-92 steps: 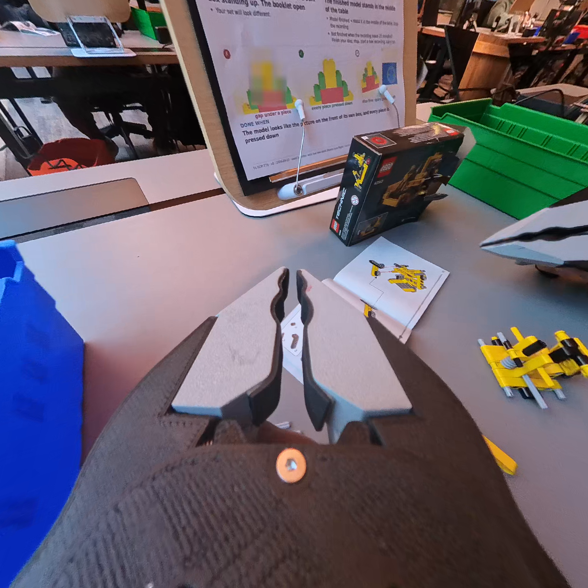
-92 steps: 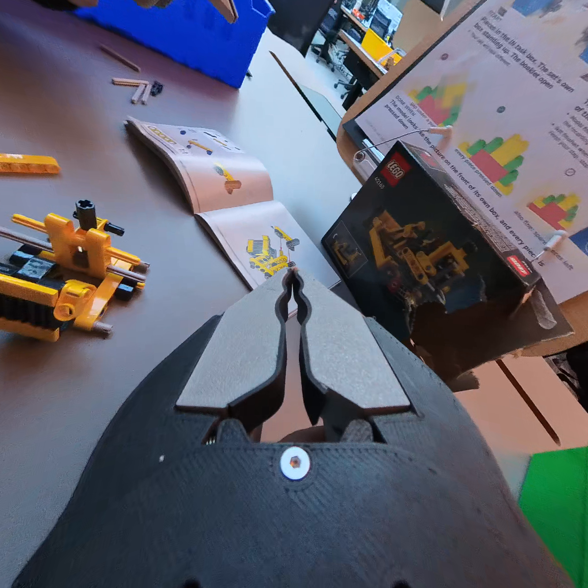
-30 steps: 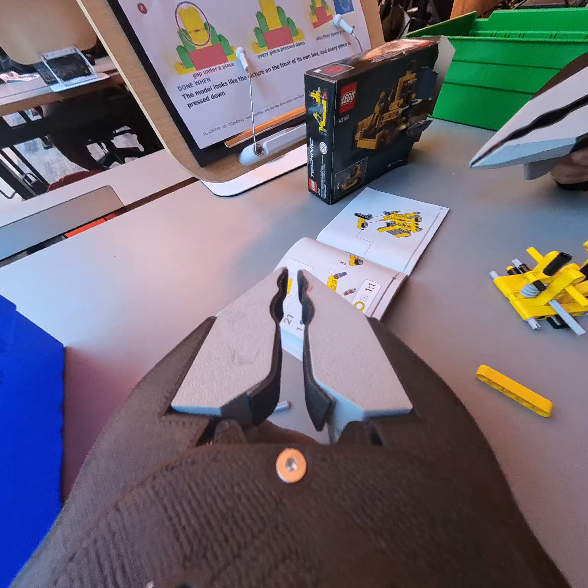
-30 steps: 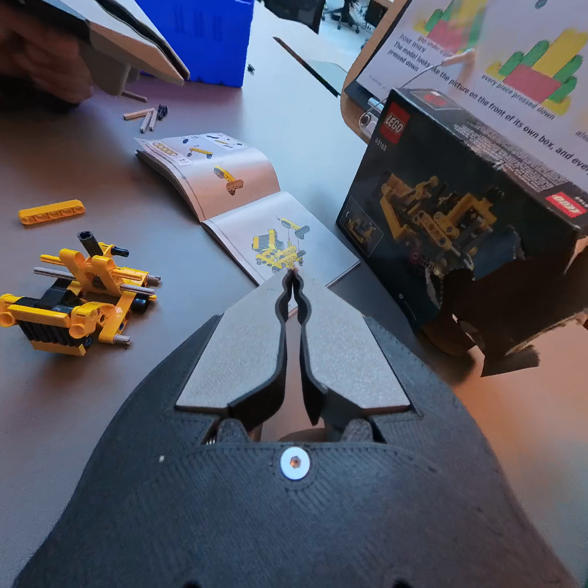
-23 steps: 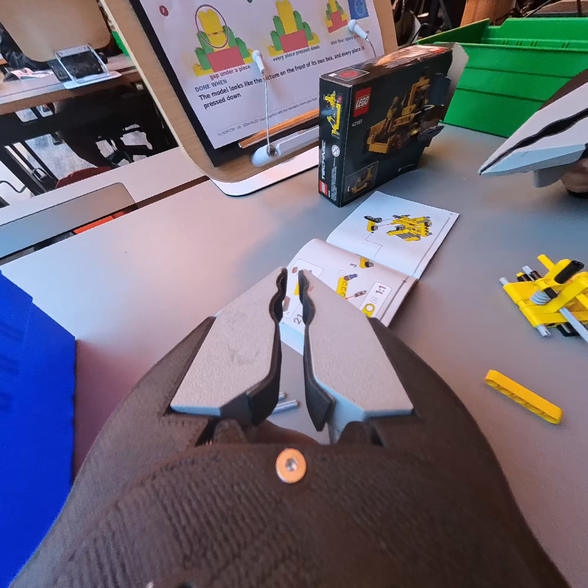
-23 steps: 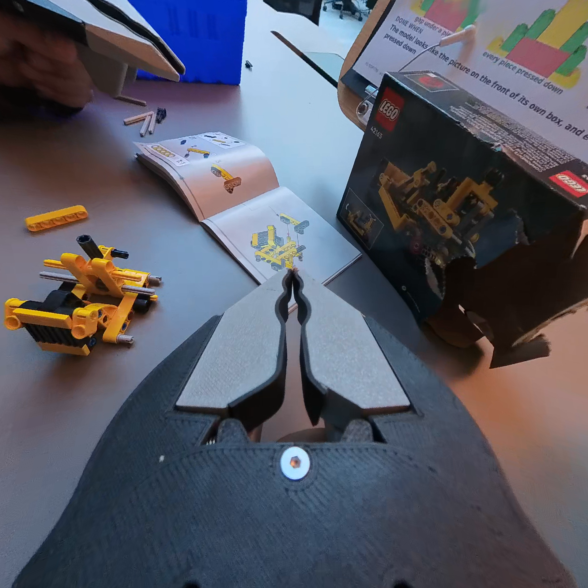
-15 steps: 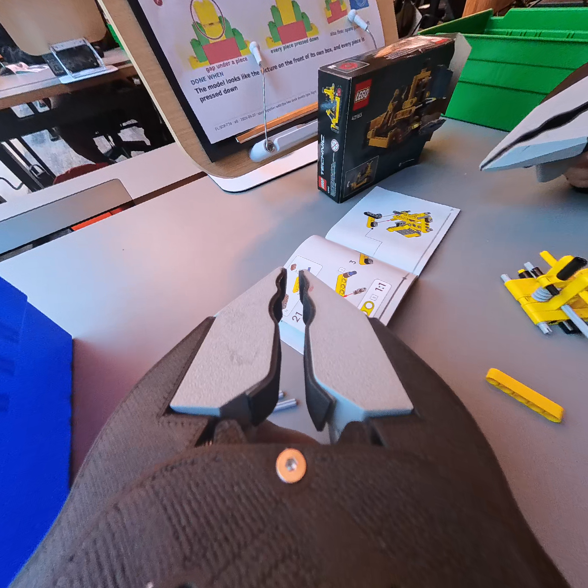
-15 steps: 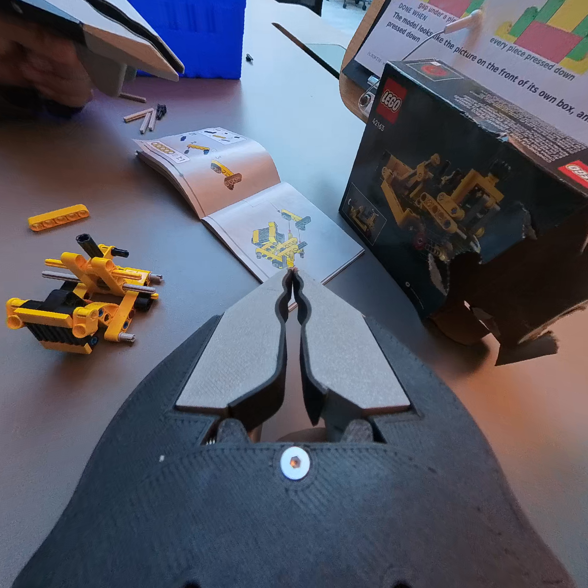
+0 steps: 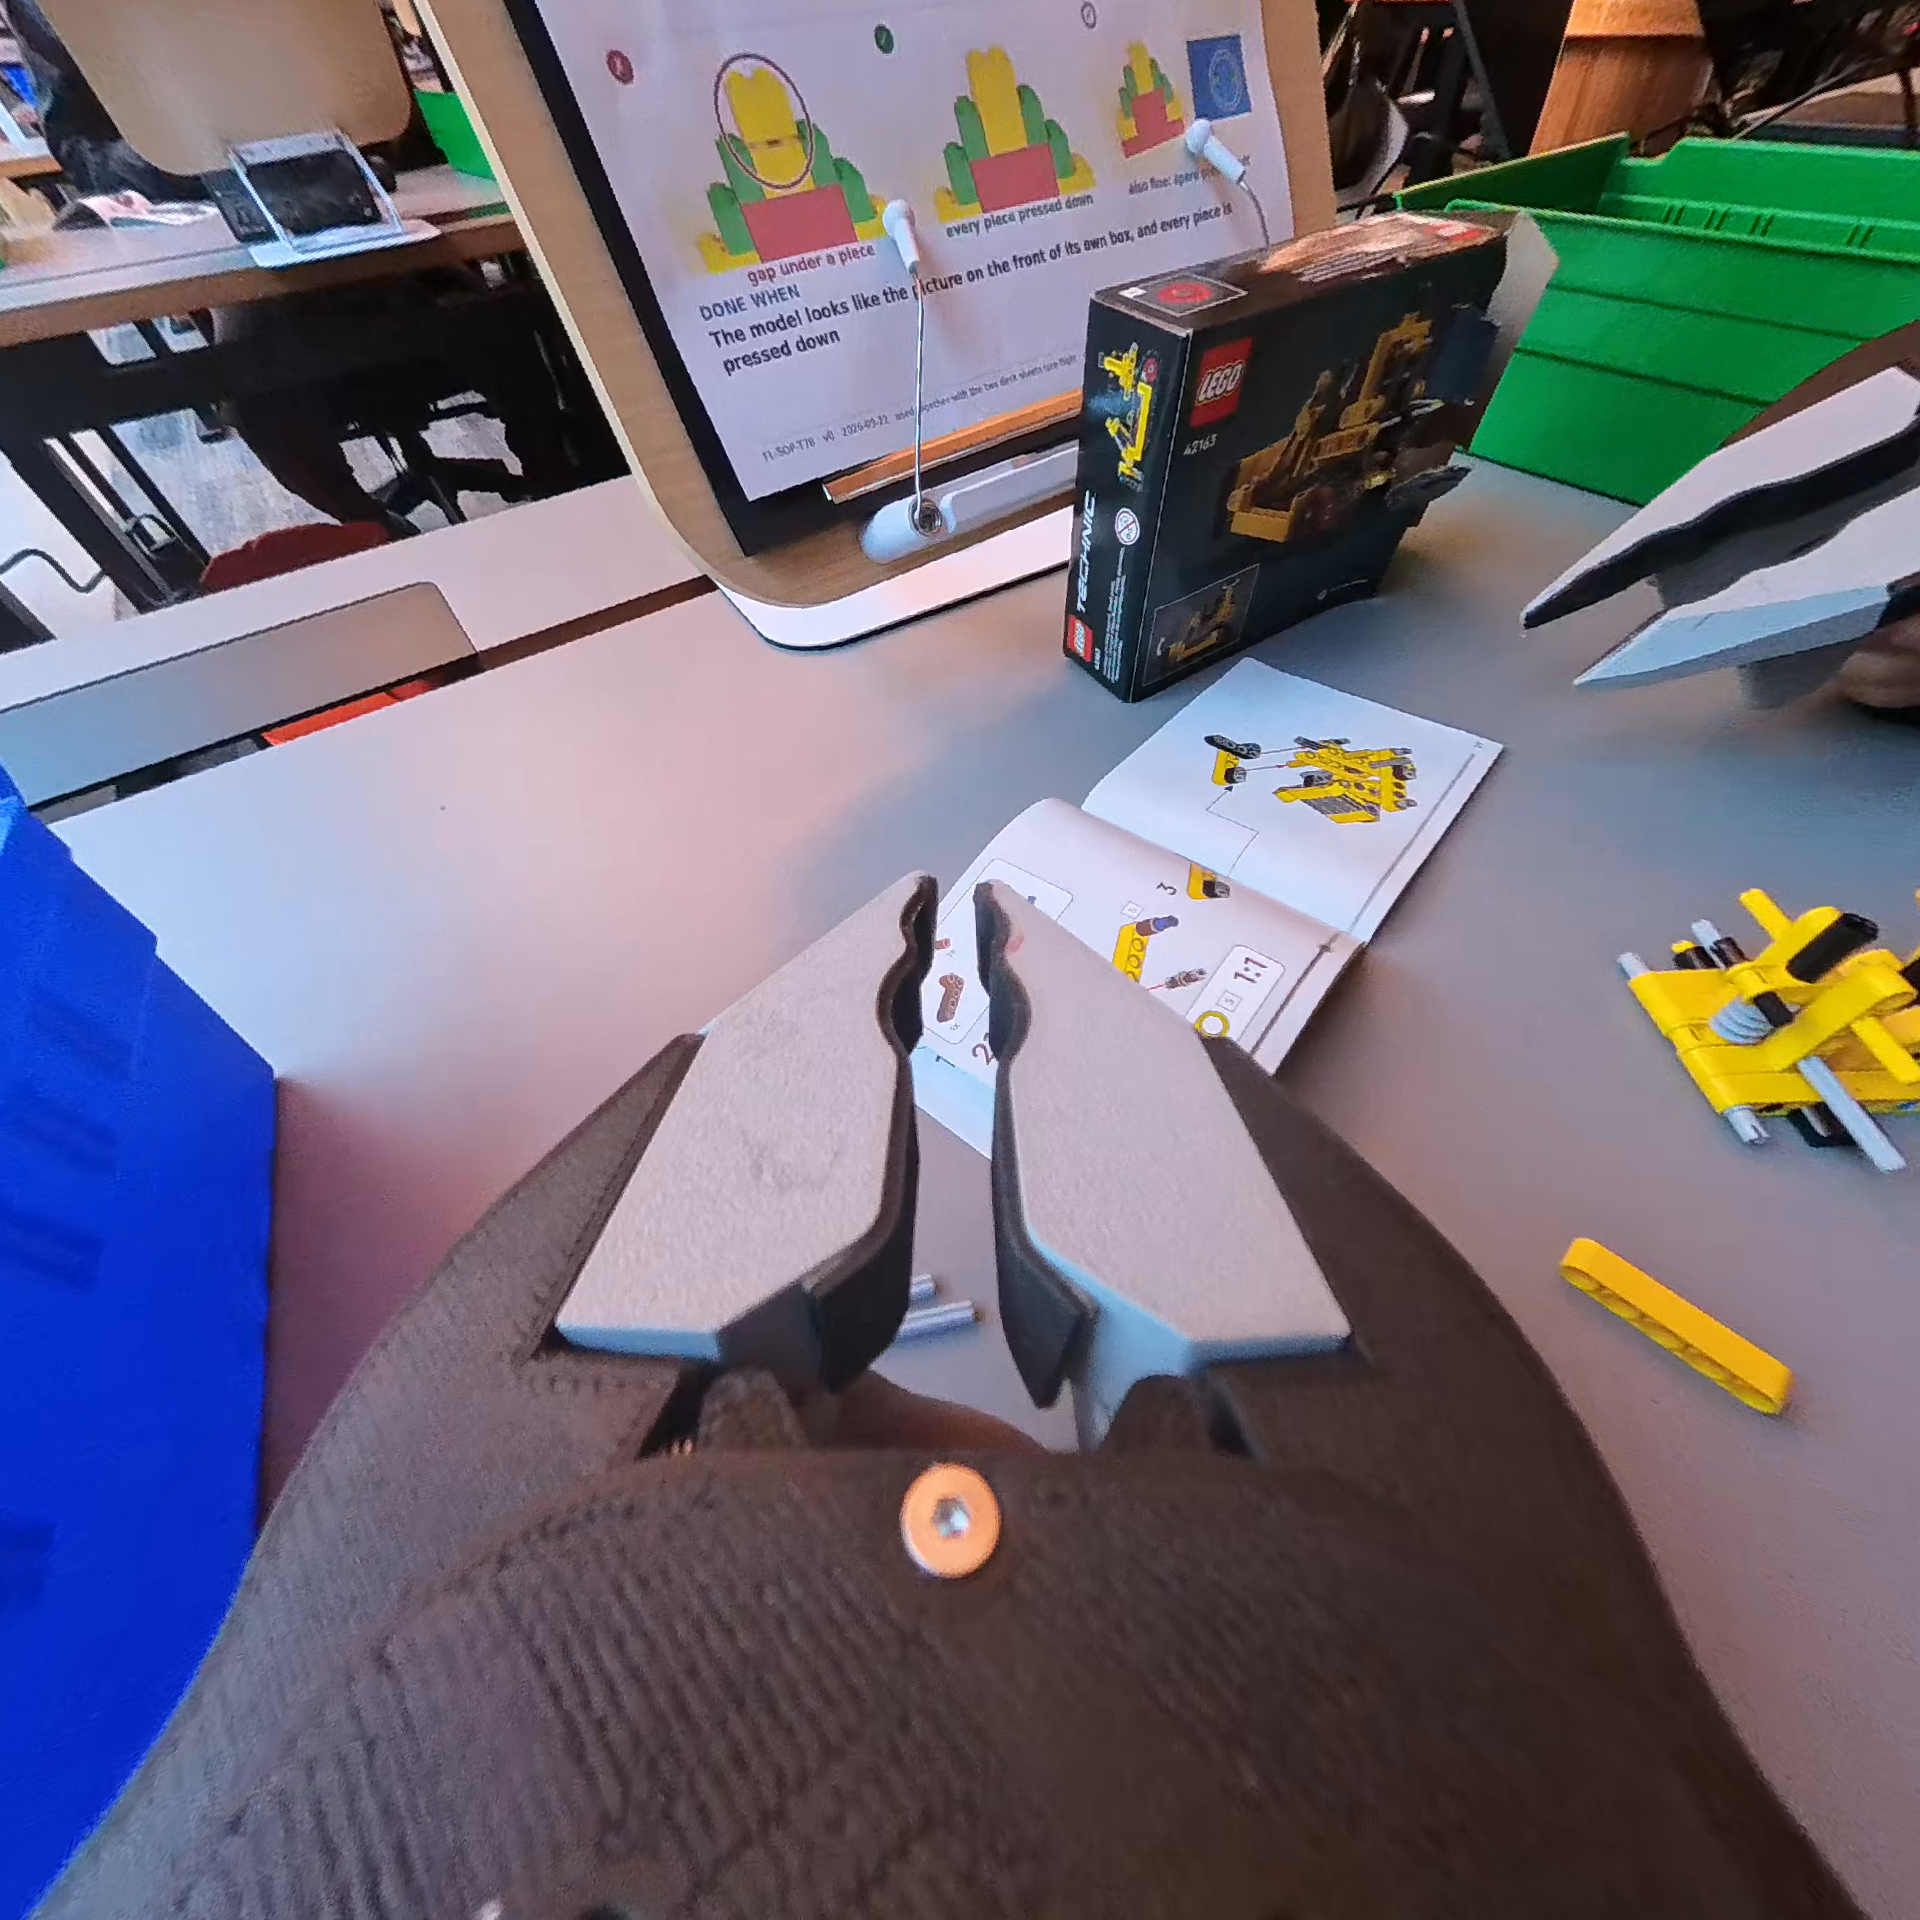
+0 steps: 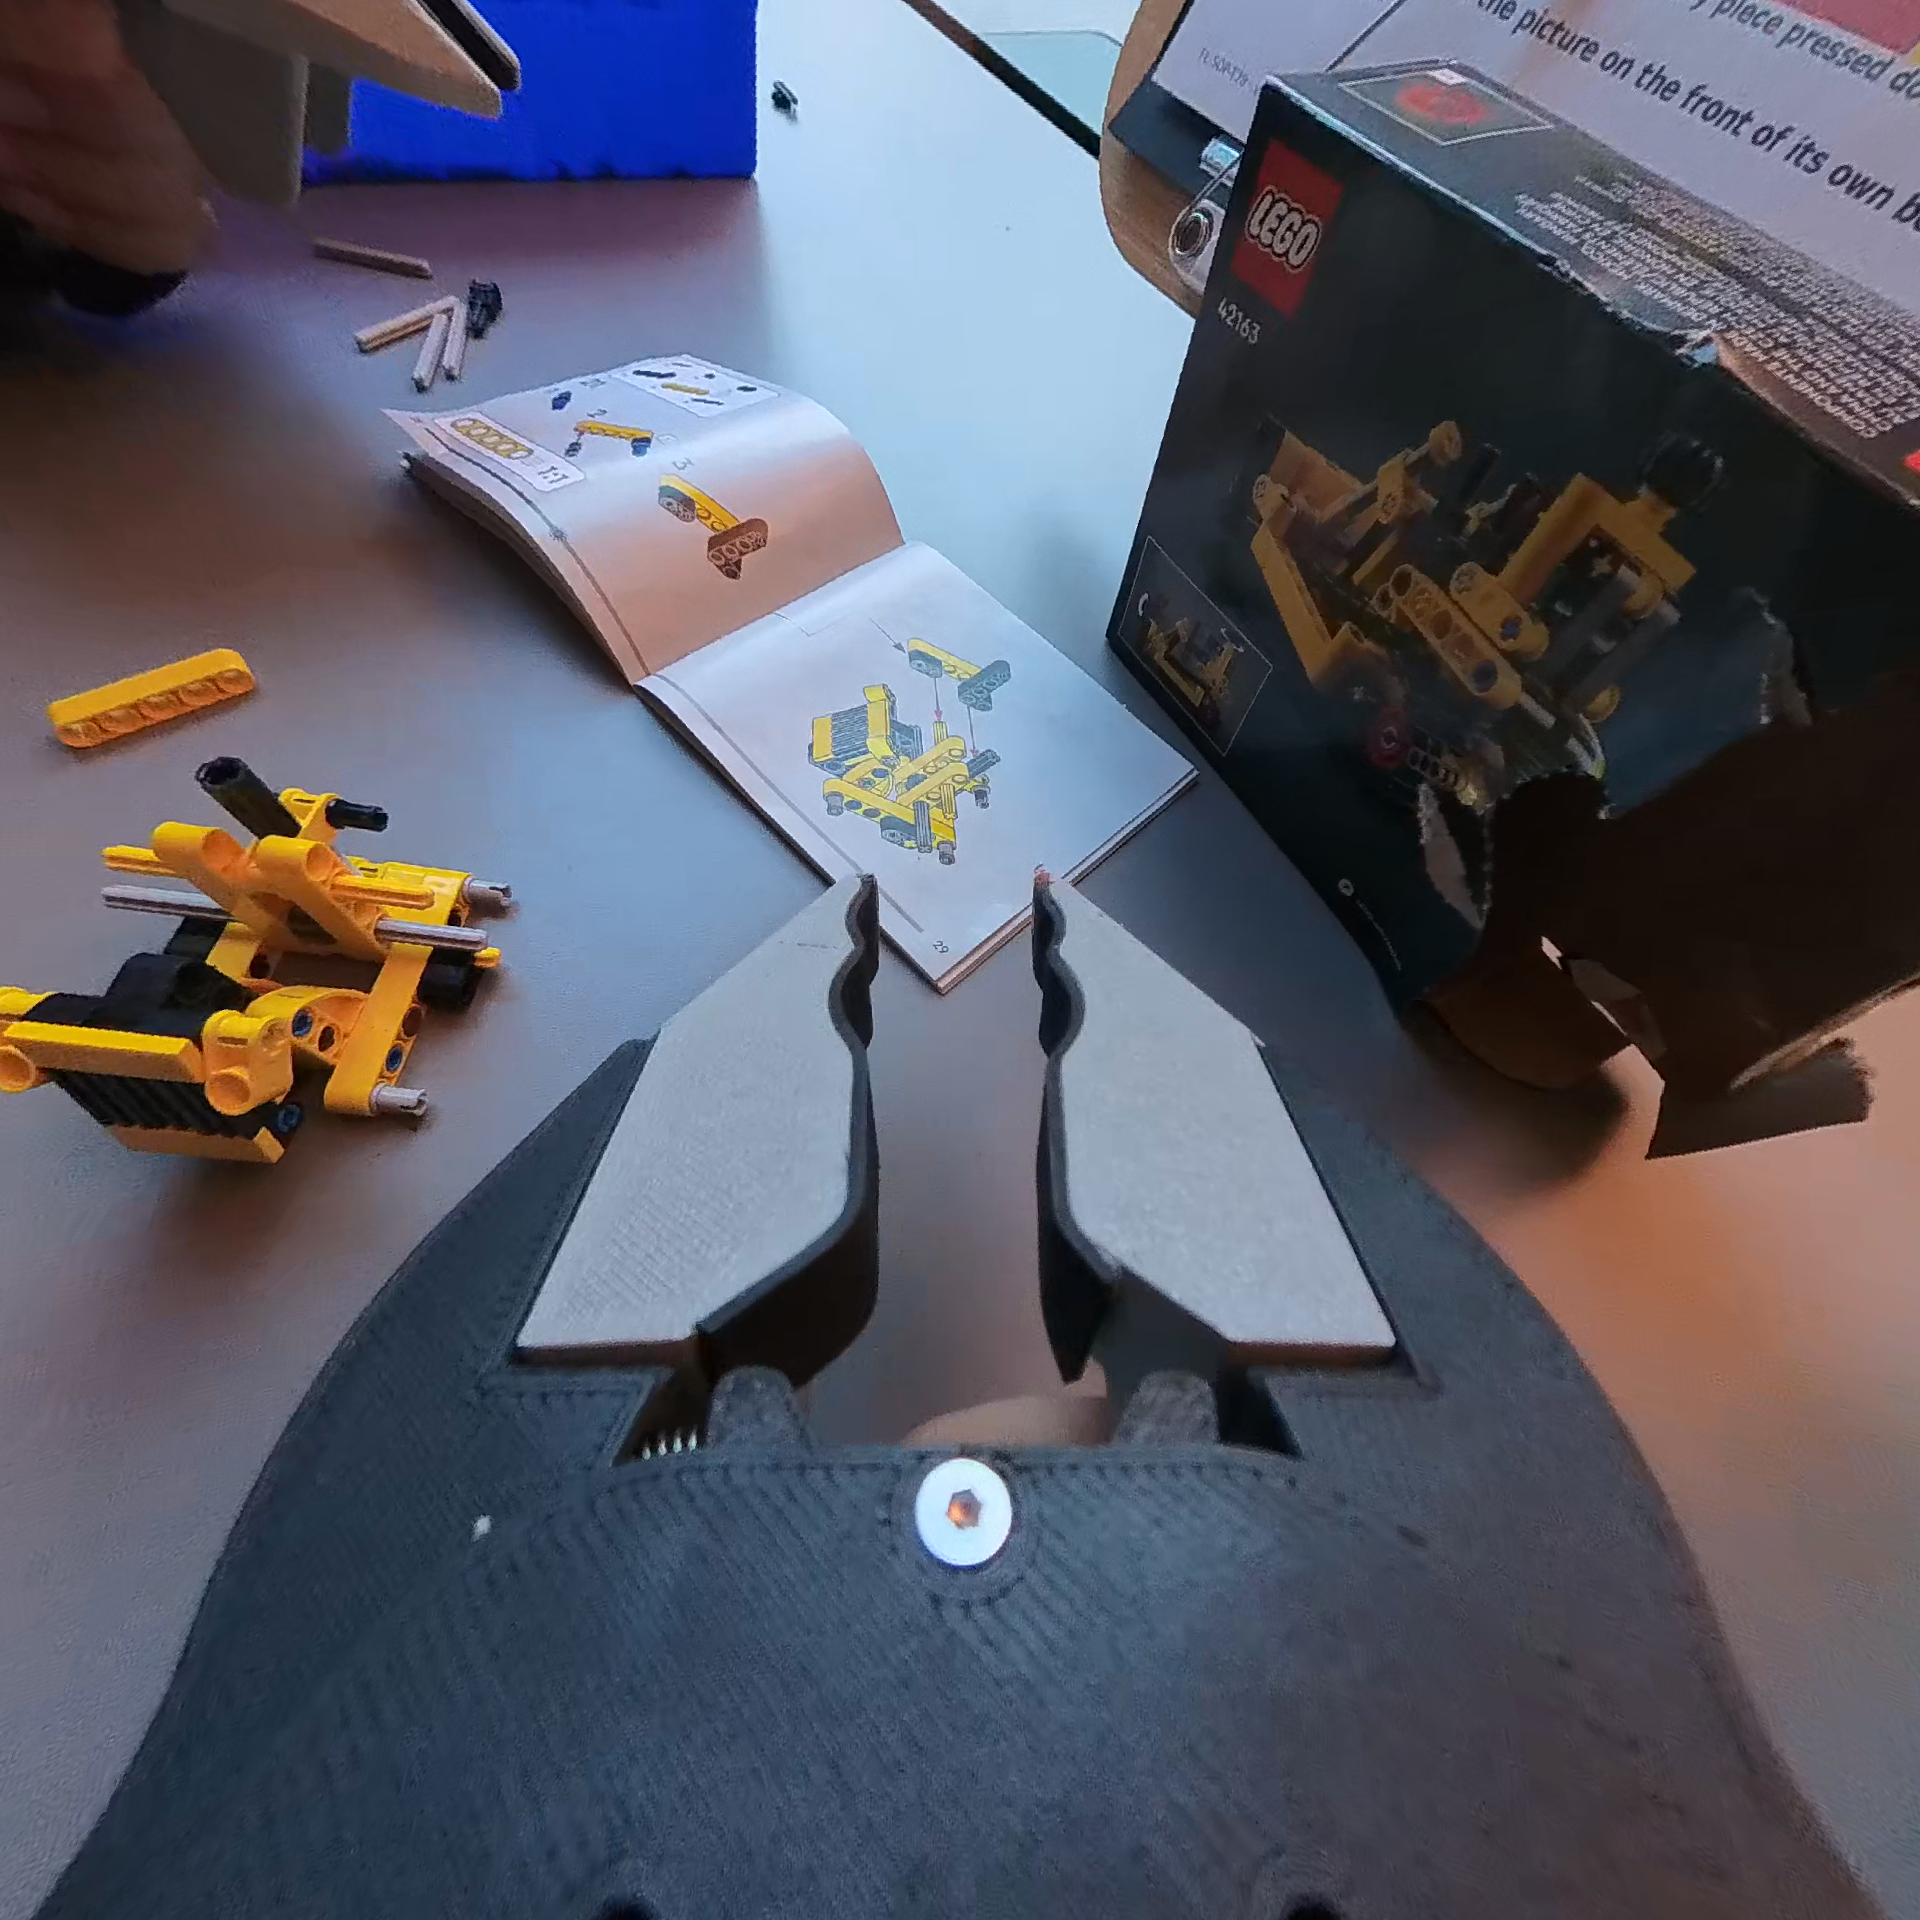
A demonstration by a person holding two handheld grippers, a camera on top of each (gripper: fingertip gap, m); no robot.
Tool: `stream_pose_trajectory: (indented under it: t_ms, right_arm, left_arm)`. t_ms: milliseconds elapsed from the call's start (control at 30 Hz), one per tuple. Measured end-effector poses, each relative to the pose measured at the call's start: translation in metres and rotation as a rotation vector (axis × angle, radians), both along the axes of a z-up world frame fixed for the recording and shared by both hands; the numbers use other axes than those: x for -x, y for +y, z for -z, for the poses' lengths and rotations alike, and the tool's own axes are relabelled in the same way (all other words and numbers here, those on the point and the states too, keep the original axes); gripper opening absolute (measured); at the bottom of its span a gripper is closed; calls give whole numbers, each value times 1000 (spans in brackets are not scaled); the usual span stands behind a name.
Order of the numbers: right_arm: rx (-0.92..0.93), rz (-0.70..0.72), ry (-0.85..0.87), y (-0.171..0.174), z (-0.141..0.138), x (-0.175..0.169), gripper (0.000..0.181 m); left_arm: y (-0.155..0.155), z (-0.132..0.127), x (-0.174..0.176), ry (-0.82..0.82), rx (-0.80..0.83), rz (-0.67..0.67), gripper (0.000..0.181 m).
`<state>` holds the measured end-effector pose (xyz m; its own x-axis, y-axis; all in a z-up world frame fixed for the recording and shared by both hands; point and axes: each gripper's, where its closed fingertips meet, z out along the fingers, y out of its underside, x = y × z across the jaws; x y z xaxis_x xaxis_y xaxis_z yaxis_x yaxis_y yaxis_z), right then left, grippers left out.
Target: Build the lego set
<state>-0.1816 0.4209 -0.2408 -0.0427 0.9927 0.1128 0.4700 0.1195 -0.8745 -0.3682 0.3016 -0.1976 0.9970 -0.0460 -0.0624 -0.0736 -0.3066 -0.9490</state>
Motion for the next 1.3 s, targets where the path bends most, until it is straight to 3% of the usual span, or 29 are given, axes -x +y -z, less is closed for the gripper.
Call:
stream_pose_trajectory:
  t_ms: [367,1300]
  right_arm:
    - [78,-6,-17,2,3,1,26]
    - [25,-23,-38,-2,6,2,26]
  left_arm:
    - [-1,6,3,-29,47,-6,4]
    - [-3,1,8,-50,32,-30,4]
